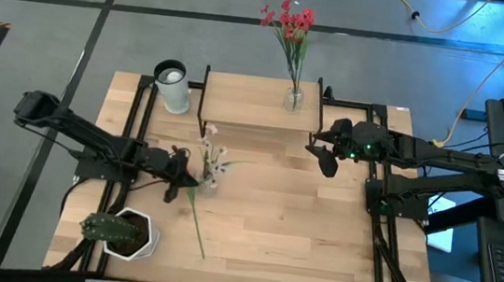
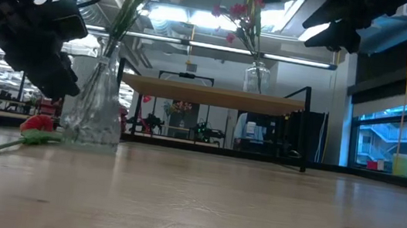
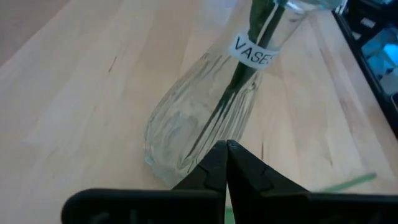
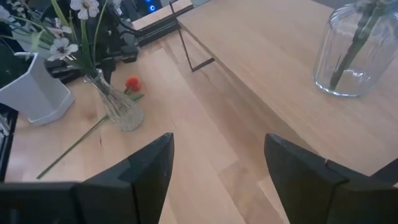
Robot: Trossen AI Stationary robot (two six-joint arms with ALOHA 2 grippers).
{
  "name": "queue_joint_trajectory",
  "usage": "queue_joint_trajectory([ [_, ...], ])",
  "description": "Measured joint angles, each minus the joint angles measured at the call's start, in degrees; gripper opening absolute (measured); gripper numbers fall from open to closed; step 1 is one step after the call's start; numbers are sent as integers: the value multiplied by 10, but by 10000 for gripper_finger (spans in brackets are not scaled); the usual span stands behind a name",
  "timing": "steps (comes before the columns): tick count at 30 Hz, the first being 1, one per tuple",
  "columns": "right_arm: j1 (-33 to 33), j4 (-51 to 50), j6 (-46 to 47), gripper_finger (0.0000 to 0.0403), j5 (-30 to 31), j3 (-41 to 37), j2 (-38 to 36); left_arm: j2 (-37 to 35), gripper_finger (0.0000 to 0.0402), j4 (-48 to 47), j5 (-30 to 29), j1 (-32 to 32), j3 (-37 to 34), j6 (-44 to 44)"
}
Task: Pick and place flowers into a vace then onto a shelf
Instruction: Adjust the transparent vase, then put the orange flower into the transparent vase
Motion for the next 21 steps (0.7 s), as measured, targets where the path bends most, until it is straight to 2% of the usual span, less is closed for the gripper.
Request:
queue_joint_trajectory([
  [6,0,0,-13,251,0,0,0,65,2,68,-17,0,1,-16],
  [13,0,-9,-27,251,0,0,0,132,3,63,-11,0,63,14],
  [16,0,-32,-27,251,0,0,0,138,3,-7,9,-1,105,37],
  [21,0,-74,-28,251,0,0,0,136,3,-213,15,-1,185,49],
])
